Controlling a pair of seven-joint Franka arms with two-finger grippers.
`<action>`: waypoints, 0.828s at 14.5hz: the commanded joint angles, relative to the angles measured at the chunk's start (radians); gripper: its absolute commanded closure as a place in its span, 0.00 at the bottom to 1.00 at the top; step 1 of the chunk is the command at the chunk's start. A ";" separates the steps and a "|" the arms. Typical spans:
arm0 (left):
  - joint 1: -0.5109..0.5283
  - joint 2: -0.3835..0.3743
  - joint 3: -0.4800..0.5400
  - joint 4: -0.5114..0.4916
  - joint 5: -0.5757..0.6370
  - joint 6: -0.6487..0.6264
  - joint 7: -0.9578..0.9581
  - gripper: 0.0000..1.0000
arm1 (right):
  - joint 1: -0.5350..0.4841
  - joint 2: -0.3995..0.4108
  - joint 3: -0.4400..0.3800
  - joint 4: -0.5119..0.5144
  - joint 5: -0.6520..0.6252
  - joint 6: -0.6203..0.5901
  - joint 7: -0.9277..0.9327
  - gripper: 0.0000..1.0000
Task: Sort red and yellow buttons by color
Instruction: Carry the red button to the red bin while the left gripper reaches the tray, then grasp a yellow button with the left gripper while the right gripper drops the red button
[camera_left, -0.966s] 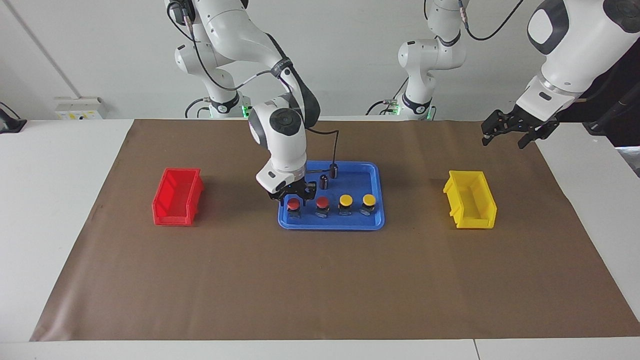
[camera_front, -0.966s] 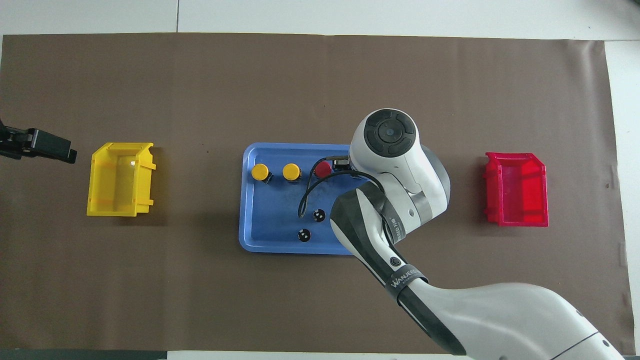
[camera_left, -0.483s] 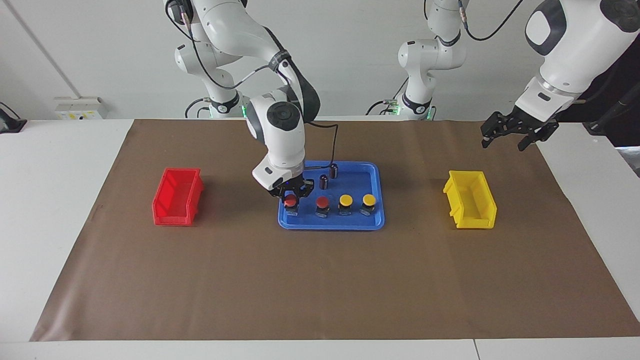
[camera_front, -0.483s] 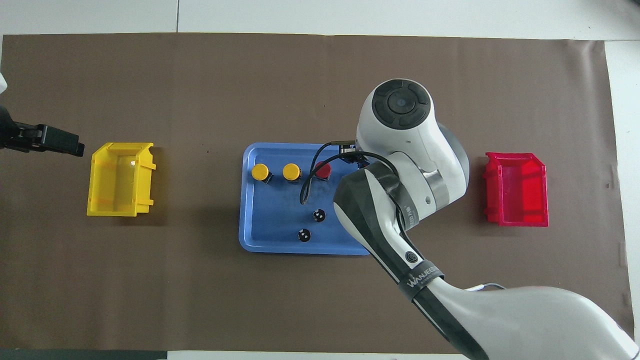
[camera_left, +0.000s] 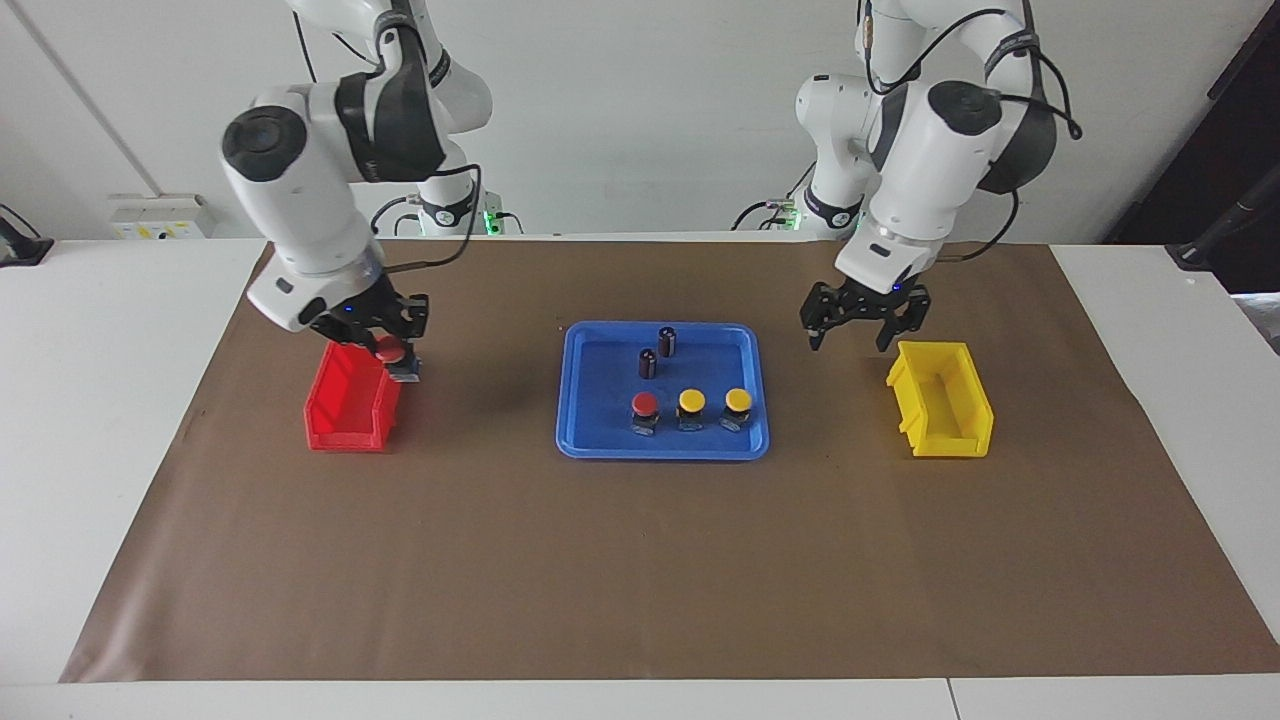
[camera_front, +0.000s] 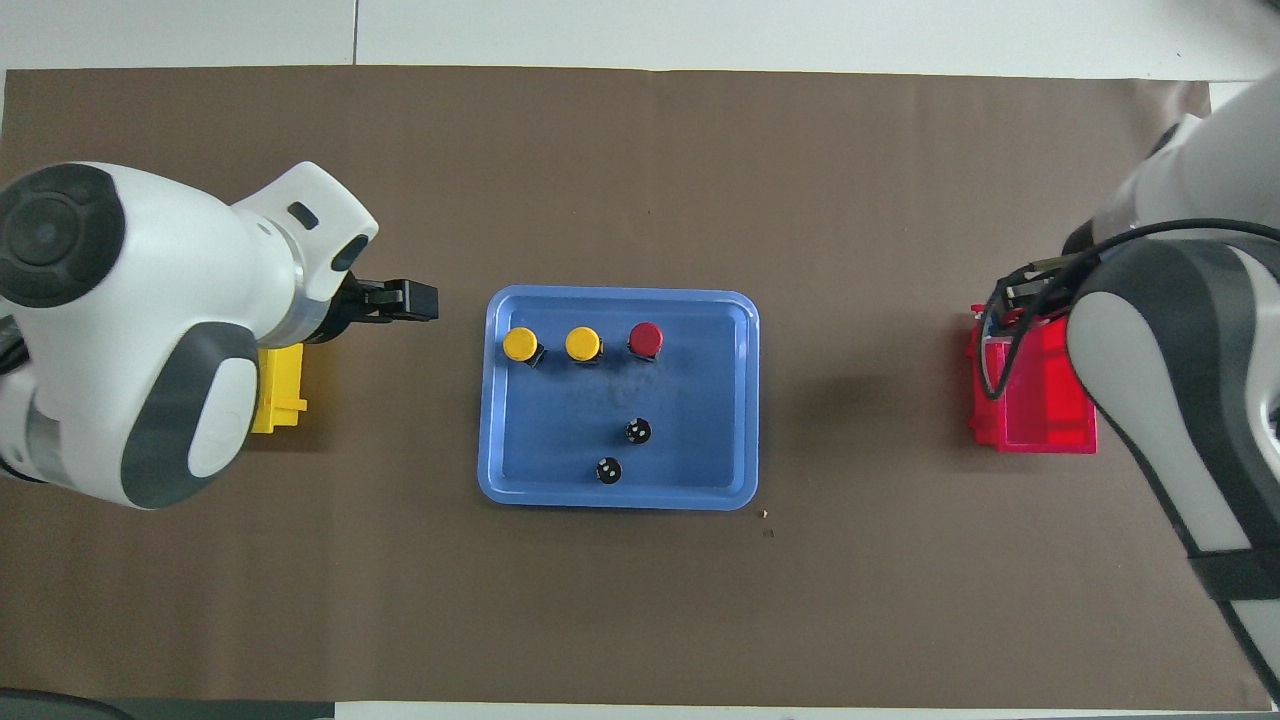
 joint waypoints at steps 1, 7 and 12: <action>-0.045 0.101 0.017 -0.005 -0.008 0.098 -0.056 0.06 | -0.115 -0.100 0.018 -0.228 0.016 0.154 -0.150 0.93; -0.084 0.184 0.019 -0.008 0.021 0.172 -0.126 0.12 | -0.117 -0.126 0.018 -0.374 0.016 0.313 -0.136 0.93; -0.117 0.205 0.017 -0.007 0.043 0.194 -0.175 0.12 | -0.117 -0.148 0.018 -0.492 0.016 0.406 -0.133 0.93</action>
